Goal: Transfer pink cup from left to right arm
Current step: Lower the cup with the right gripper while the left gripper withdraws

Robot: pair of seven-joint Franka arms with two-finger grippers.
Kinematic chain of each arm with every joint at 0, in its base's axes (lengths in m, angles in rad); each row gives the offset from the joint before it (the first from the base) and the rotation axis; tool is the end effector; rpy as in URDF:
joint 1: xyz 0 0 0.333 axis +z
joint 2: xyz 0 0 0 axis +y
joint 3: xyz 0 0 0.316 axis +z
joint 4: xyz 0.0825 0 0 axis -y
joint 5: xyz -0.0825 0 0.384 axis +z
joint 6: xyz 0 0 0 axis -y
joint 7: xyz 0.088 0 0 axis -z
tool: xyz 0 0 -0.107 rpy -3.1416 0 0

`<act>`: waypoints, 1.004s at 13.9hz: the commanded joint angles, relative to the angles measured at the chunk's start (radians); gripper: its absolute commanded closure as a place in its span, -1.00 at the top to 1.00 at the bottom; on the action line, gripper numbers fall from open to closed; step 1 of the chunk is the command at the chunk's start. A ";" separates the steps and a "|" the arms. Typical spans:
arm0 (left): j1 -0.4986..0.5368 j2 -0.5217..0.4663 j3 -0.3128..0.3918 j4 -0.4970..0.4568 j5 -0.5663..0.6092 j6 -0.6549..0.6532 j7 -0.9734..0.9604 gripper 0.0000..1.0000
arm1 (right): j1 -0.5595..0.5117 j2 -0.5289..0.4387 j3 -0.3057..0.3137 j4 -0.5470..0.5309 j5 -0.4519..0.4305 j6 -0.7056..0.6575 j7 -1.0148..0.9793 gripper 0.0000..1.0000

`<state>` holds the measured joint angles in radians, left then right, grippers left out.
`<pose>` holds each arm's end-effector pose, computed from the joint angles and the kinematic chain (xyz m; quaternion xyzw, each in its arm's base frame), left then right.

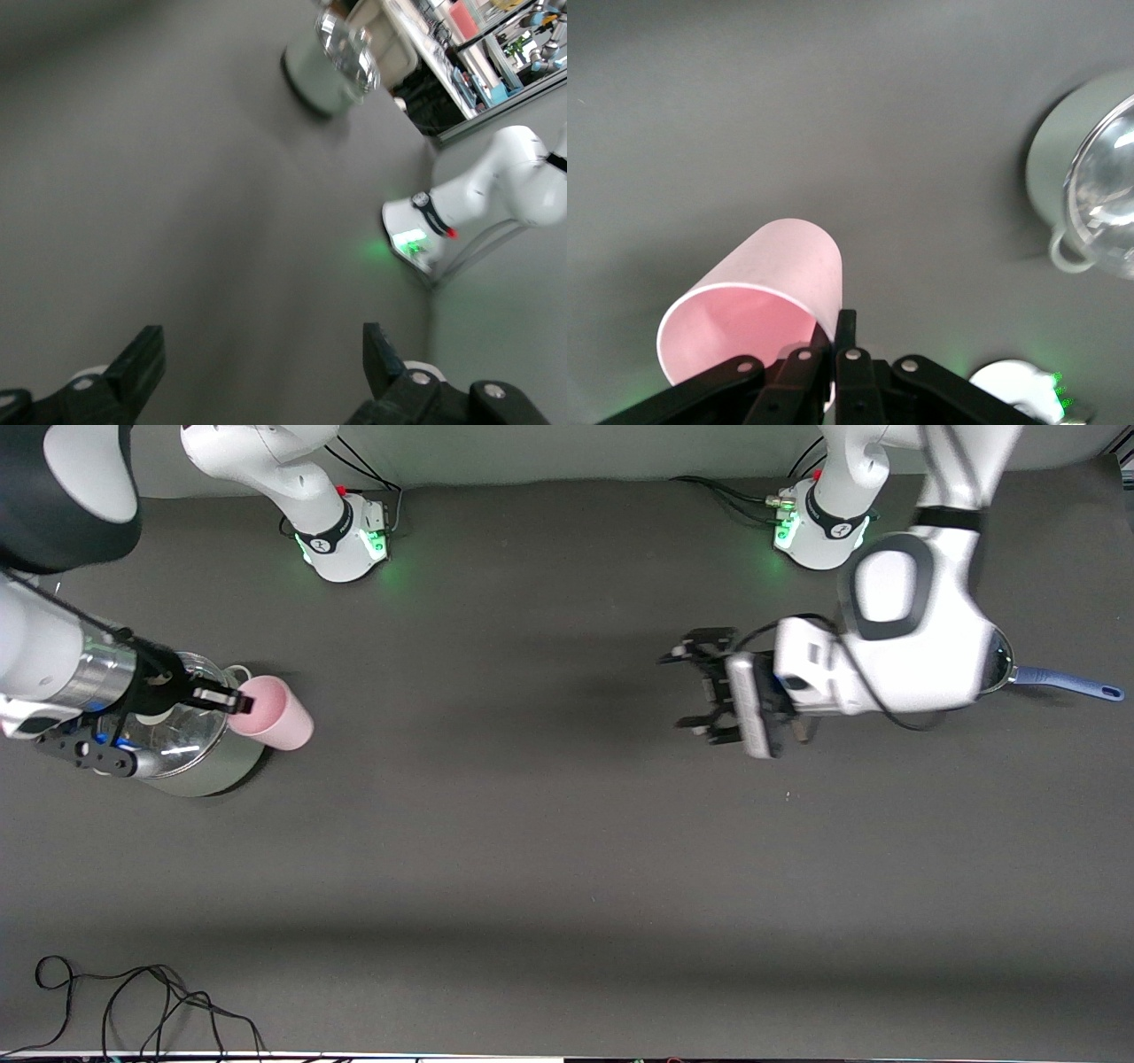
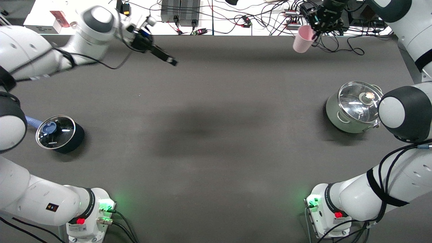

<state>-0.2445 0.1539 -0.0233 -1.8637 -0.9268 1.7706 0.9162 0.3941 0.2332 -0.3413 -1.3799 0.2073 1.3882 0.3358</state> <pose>0.5470 -0.2220 0.4476 0.8152 -0.3772 0.0309 0.4384 0.5956 0.0802 0.5714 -0.9835 0.1319 0.1161 0.0427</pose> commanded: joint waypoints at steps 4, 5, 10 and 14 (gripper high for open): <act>0.175 0.027 -0.010 0.191 0.388 -0.287 -0.305 0.99 | 0.019 -0.077 -0.056 -0.338 -0.048 0.317 -0.158 -1.00; 0.195 0.027 -0.010 0.227 0.452 -0.318 -0.333 0.99 | 0.020 -0.077 -0.056 -0.388 -0.061 0.380 -0.176 -1.00; 0.225 0.022 -0.014 0.333 0.811 -0.378 -0.503 0.99 | 0.015 -0.034 -0.059 -0.623 -0.060 0.698 -0.236 -1.00; 0.244 0.019 0.009 0.356 0.870 -0.421 -0.681 0.99 | 0.014 0.055 -0.059 -0.657 -0.052 0.817 -0.238 -1.00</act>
<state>-0.0107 0.1621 -0.0167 -1.5538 -0.0882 1.3931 0.3335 0.4001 0.2542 -0.3941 -2.0248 0.1667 2.1519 0.1156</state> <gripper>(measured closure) 0.000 0.974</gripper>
